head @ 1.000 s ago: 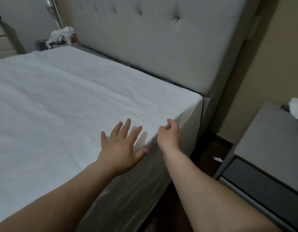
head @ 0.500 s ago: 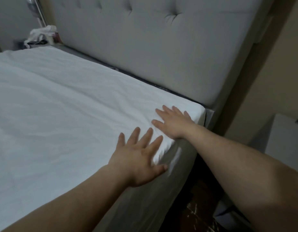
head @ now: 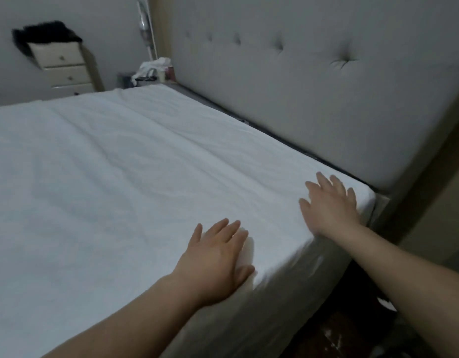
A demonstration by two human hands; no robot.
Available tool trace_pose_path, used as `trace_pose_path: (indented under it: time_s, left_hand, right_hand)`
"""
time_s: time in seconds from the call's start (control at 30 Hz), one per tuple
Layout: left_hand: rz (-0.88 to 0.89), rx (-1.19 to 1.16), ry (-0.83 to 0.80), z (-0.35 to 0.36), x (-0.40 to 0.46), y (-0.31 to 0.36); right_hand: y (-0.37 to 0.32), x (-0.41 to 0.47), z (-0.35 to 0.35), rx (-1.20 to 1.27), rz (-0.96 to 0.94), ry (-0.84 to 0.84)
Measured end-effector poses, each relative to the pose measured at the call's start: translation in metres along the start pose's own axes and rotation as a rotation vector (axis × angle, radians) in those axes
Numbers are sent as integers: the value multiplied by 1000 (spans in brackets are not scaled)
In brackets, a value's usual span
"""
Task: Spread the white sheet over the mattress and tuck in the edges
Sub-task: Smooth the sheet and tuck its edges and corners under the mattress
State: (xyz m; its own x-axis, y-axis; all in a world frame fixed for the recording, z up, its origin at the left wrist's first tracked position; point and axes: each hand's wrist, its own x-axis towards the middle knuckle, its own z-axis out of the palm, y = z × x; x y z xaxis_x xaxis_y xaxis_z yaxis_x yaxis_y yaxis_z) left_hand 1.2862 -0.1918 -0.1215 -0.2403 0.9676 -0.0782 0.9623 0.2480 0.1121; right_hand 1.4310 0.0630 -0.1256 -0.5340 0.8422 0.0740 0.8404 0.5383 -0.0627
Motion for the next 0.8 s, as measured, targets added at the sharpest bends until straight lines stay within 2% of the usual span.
trace_pose_path:
  time_s: [0.2,0.37,0.5,0.6,0.67,0.8]
  left_hand:
    - [-370,-5,-73,-5,-124,-51]
    - [-616,-130,-101,1,-249,-86]
    - [-731,-98,-97,-2,-342,-111]
    - [-852,-78,-6,-7,-392,-115]
    - [-906,-50,100,-1,-425,-120]
    - [-1083,-171,326,20,-471,-127]
  right_hand:
    - [-184,-140,-20,223,-527,-181]
    - [-288,-259,-10,369,-720,-384]
    - [-322,-314,6,178,-806,-415]
    - [-338,-332,7,123,-690,-405]
    - [-354,-343,1,135,-686,-400]
    - [-392,-375,-4,312,-858,-374]
